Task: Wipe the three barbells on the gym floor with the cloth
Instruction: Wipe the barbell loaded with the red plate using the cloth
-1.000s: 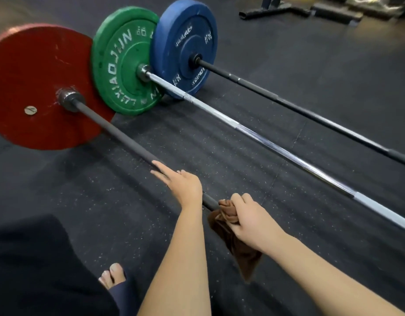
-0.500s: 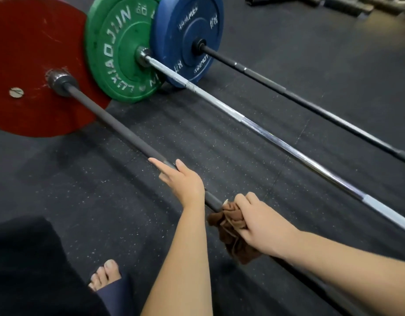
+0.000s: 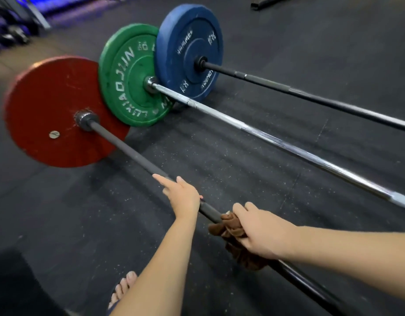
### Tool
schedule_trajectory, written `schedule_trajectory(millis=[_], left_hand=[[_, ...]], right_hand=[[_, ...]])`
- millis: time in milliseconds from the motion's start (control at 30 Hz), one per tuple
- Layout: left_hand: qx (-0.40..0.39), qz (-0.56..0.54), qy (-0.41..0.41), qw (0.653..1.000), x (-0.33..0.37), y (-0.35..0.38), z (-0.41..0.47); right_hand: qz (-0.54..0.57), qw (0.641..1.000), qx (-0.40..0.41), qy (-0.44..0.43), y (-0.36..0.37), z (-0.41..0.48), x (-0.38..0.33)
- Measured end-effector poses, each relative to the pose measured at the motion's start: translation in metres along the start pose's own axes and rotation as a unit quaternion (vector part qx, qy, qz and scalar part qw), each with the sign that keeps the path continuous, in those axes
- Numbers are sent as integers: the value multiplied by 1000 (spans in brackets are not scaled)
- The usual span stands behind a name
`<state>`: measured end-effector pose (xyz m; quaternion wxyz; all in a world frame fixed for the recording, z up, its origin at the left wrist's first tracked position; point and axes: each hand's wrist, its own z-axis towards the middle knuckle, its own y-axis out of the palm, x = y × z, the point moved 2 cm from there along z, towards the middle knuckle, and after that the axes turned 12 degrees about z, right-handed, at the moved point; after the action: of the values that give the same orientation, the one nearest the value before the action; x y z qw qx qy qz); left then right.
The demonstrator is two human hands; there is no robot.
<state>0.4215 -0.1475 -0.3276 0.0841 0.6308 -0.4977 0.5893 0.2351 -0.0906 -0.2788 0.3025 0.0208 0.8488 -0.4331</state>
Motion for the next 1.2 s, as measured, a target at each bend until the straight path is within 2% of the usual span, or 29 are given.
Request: schedule_trajectory(millis=[233, 433, 533, 733, 900, 1000, 1033, 1133, 1200], left_hand=[[28, -4, 12, 1000, 0, 3, -7], [4, 37, -12, 999, 11, -7, -11], [-1, 45, -12, 999, 11, -8, -11], [-77, 60, -26, 995, 11, -20, -6], [-135, 58, -31, 989, 10, -30, -5], [-164, 59, 11, 985, -6, -44, -2], [-142, 67, 29, 987, -12, -50, -2], [-12, 102, 109, 989, -24, -63, -15], [30, 97, 199, 975, -26, -64, -33]], right_hand=[[-5, 998, 8, -55, -4, 33, -11], [84, 996, 18, -27, -8, 65, -31], [102, 993, 56, -28, -2, 52, -23], [-65, 995, 64, -47, -2, 35, -26], [15, 991, 131, -16, 5, 56, -42], [61, 986, 152, 4, 6, 71, -55], [71, 985, 155, 10, 5, 73, -57], [137, 980, 139, 37, 3, 73, -54], [193, 975, 88, 64, -7, 67, -49]])
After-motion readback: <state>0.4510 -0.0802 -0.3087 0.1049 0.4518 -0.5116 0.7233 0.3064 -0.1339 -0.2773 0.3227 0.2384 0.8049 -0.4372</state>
